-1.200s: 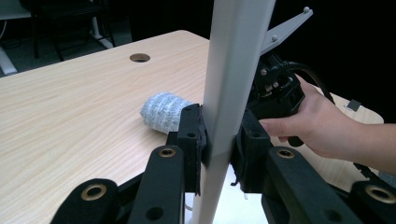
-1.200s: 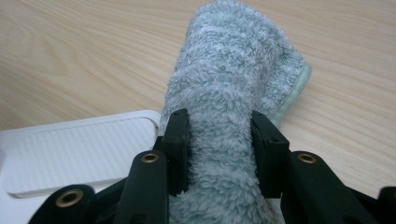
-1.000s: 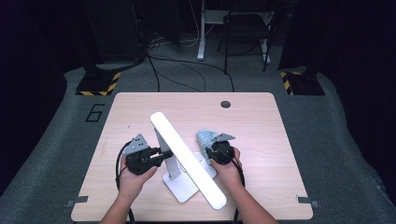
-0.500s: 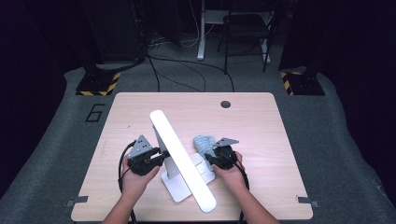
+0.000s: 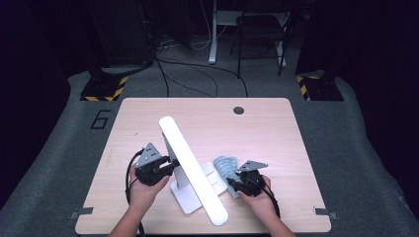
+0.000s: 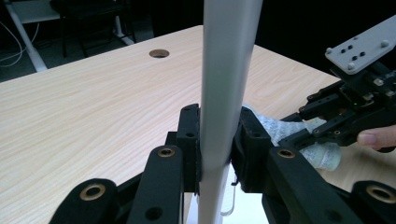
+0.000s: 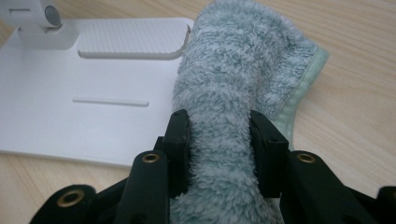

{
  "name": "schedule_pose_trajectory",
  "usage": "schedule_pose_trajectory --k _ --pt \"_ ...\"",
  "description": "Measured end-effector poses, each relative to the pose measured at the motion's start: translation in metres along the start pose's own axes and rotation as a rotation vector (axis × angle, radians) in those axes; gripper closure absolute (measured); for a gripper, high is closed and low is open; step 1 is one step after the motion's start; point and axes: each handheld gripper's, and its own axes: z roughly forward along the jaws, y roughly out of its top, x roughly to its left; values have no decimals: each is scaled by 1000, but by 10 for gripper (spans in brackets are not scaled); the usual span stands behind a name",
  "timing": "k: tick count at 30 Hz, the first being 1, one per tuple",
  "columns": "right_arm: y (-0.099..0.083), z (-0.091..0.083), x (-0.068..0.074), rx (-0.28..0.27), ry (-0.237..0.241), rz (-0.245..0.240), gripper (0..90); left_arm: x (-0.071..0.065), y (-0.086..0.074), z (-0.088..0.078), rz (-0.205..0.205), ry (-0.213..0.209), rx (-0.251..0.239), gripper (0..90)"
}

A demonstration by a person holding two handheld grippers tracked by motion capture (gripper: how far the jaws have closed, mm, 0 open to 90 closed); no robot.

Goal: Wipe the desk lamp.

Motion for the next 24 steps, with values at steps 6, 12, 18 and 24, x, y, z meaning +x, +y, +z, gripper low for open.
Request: schedule_pose_trajectory --k 6,12,18,24 --pt "12 14 -4 -14 4 28 642 2 0 1 -11 -12 -10 751" --pt "30 34 -6 -17 -8 32 642 2 0 1 -14 -17 -8 750" --pt "48 53 -7 -20 -24 38 637 2 -1 1 -16 -22 -10 753" --pt "56 60 -5 -18 -38 30 633 1 -1 0 -10 -17 -13 755"
